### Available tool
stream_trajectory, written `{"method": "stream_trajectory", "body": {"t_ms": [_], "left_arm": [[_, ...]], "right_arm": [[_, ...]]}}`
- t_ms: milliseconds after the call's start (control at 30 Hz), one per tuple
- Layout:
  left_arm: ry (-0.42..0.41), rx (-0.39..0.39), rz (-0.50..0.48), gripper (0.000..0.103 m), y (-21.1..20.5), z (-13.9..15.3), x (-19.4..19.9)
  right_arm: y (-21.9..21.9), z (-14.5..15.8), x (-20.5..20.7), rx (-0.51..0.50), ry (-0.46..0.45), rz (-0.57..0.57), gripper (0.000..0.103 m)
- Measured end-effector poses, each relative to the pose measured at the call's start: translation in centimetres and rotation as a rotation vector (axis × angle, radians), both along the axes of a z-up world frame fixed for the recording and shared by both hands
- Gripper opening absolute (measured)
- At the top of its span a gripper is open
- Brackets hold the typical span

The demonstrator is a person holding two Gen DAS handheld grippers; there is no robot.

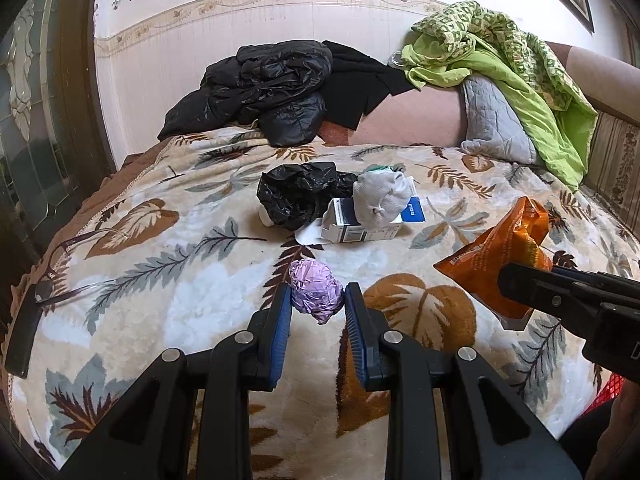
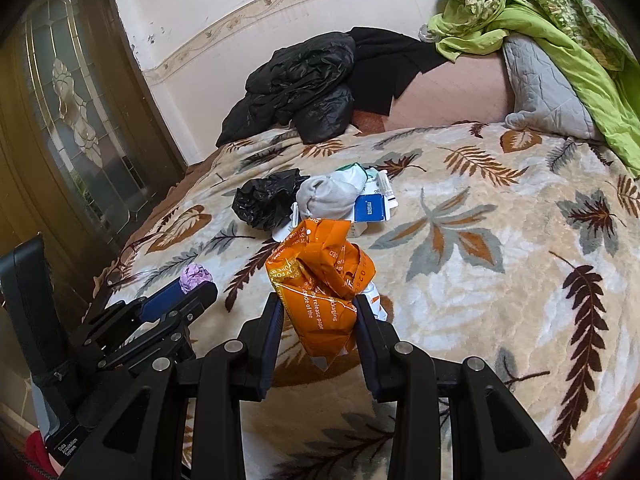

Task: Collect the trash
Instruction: 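Lift the orange wrapper and purple ball and hold them above the bed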

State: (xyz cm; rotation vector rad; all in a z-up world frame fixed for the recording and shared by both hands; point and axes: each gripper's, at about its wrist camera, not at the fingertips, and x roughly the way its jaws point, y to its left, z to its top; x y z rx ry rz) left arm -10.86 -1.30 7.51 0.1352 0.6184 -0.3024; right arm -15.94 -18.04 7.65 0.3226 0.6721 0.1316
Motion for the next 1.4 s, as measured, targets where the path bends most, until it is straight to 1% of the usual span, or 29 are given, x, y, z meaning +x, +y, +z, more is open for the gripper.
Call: {"method": "stream_trajectory", "body": {"t_ms": [433, 1400], "left_arm": [[-0.003, 0.010, 0.005, 0.026, -0.12, -0.11, -0.35], [-0.003, 0.022, 0.002, 0.026, -0.14, -0.38, -0.29]], "right_arm": [[0.17, -0.21, 0.32, 0.010, 0.003, 0.015, 0.038], [-0.31, -0.26, 0.27, 0.031, 0.005, -0.002, 0.038]]}}
